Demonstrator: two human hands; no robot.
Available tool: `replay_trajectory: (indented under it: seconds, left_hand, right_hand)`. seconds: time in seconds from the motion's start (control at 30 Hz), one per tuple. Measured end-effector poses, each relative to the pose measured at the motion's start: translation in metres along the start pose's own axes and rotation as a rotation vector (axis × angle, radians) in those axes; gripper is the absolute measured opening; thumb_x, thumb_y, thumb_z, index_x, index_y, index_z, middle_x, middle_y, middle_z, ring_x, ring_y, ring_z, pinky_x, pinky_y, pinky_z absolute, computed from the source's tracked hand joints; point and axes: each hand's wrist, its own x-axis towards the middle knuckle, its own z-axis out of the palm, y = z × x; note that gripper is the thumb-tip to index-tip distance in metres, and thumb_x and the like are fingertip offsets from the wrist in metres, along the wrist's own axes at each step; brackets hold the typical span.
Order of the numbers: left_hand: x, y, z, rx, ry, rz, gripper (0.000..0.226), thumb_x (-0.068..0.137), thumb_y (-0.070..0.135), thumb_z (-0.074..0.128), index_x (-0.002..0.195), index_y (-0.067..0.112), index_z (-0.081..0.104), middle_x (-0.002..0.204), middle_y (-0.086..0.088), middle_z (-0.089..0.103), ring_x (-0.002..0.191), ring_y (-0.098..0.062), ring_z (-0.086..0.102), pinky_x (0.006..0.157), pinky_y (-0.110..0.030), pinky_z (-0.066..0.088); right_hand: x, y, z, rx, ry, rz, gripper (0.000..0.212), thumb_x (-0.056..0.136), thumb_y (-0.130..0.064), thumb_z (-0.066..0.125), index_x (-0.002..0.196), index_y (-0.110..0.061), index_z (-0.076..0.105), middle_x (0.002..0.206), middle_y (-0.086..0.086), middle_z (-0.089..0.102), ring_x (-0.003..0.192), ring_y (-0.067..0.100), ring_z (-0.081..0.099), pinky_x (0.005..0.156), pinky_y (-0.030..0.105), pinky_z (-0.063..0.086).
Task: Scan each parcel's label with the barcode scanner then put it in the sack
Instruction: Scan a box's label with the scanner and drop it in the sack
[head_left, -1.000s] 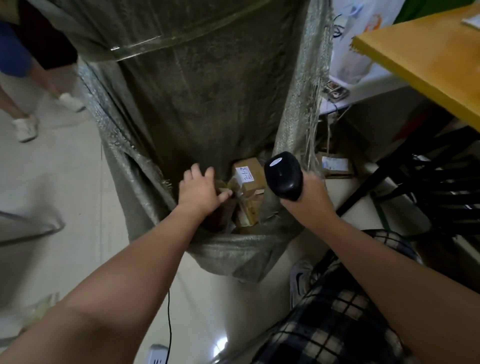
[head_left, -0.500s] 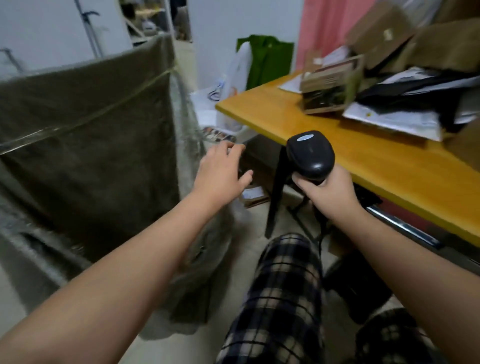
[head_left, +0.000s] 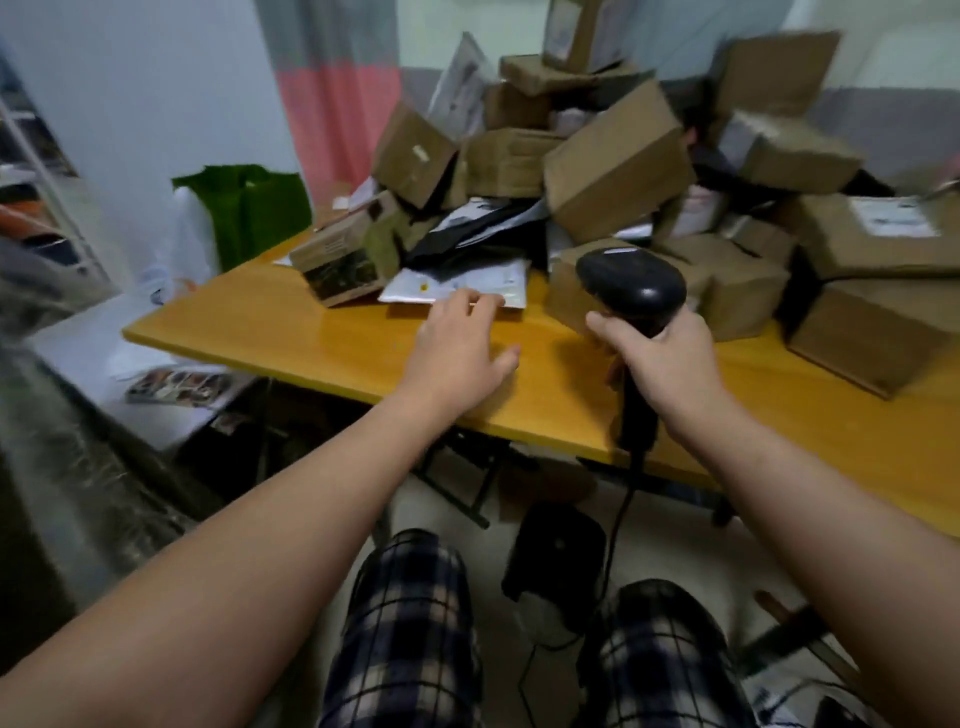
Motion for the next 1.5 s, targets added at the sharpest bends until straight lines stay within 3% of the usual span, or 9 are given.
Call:
replay_trajectory:
  seconds: [0.3,0.43,0.6,0.87,0.93,1.0,1.13,1.33,1.5]
  left_hand:
    - [0.095,0.105,0.051,0.042,-0.177,0.216,0.072,0.09,0.066,0.04,0.148,0.026,0.029,0.156,-0.011,0.022,0.144,-0.031,0.017,0.117,-0.048,0.018]
    - [0.107,0.117,0.059,0.106,-0.252,0.181,0.07,0.089,0.069,0.037,0.147,0.03,0.033,0.153,-0.007,0.032,0.142,-0.031,0.024,0.115,-0.058,0.013]
    - [0.086,0.099,0.041,0.085,-0.153,0.23,0.06,0.09,0.061,0.046,0.137,0.023,0.047,0.133,-0.005,0.053,0.123,-0.027,0.045,0.1,-0.043,0.041]
    - [0.025,0.043,-0.005,-0.133,-0.255,0.381,0.05,0.094,0.038,0.057,0.139,0.021,0.049,0.146,0.001,0.046,0.134,-0.017,0.04,0.108,-0.026,0.028]
    - [0.014,0.034,-0.013,-0.179,-0.254,0.366,0.046,0.094,0.038,0.056,0.137,0.021,0.052,0.143,0.002,0.049,0.133,-0.017,0.041,0.109,-0.028,0.028]
    - [0.006,0.029,-0.017,-0.128,-0.222,0.318,0.052,0.091,0.056,0.049,0.13,0.024,0.055,0.134,0.0,0.055,0.125,-0.023,0.046,0.102,-0.035,0.037]
    - [-0.002,0.034,-0.023,0.143,-0.243,0.02,0.085,0.068,0.09,0.027,0.127,0.03,0.043,0.128,-0.01,0.053,0.118,-0.035,0.045,0.091,-0.042,0.038]
    - [-0.001,0.043,-0.016,0.05,-0.256,-0.15,0.093,0.07,0.086,0.044,0.137,0.023,0.032,0.133,-0.018,0.042,0.122,-0.037,0.041,0.097,-0.045,0.042]
    - [-0.004,0.061,-0.014,0.092,-0.246,-0.23,0.104,0.07,0.085,0.045,0.145,0.017,0.023,0.139,-0.018,0.037,0.128,-0.036,0.036,0.1,-0.048,0.037]
  right_hand:
    - [0.004,0.029,-0.082,0.144,0.16,0.235,0.01,0.087,-0.021,0.067,0.096,-0.02,0.063,0.081,-0.001,0.062,0.061,0.016,0.06,0.059,0.026,0.05]
    - [0.002,0.031,-0.085,0.23,0.178,0.291,0.013,0.087,-0.02,0.068,0.098,-0.014,0.063,0.081,0.005,0.059,0.058,0.017,0.058,0.058,0.028,0.05]
    - [-0.001,0.031,-0.08,0.323,0.14,0.323,0.016,0.086,-0.019,0.069,0.101,-0.014,0.063,0.077,0.002,0.061,0.063,0.014,0.06,0.058,0.027,0.052]
    - [-0.008,0.02,-0.048,0.527,0.097,0.367,0.018,0.085,-0.019,0.069,0.101,-0.023,0.062,0.107,-0.001,0.065,0.105,0.018,0.06,0.089,0.04,0.054]
    - [-0.014,0.018,-0.038,0.54,0.058,0.353,0.015,0.087,-0.019,0.067,0.101,-0.017,0.065,0.092,-0.003,0.072,0.097,0.014,0.066,0.084,0.034,0.054]
    - [-0.021,0.015,-0.03,0.539,0.022,0.319,0.011,0.088,-0.018,0.065,0.099,-0.014,0.067,0.082,-0.005,0.074,0.089,0.012,0.069,0.078,0.027,0.052]
    - [-0.031,0.012,-0.015,0.478,-0.06,0.305,0.032,0.086,-0.027,0.068,0.115,-0.013,0.065,0.098,0.005,0.075,0.105,0.017,0.066,0.098,0.037,0.045]
    - [-0.04,0.008,-0.014,0.407,-0.077,0.305,0.028,0.084,-0.032,0.071,0.107,-0.016,0.069,0.099,0.002,0.075,0.109,0.016,0.063,0.108,0.044,0.038]
    - [-0.045,0.007,-0.018,0.411,0.02,0.324,0.031,0.086,-0.029,0.07,0.111,-0.01,0.068,0.11,0.005,0.07,0.109,0.018,0.059,0.08,0.025,0.043]
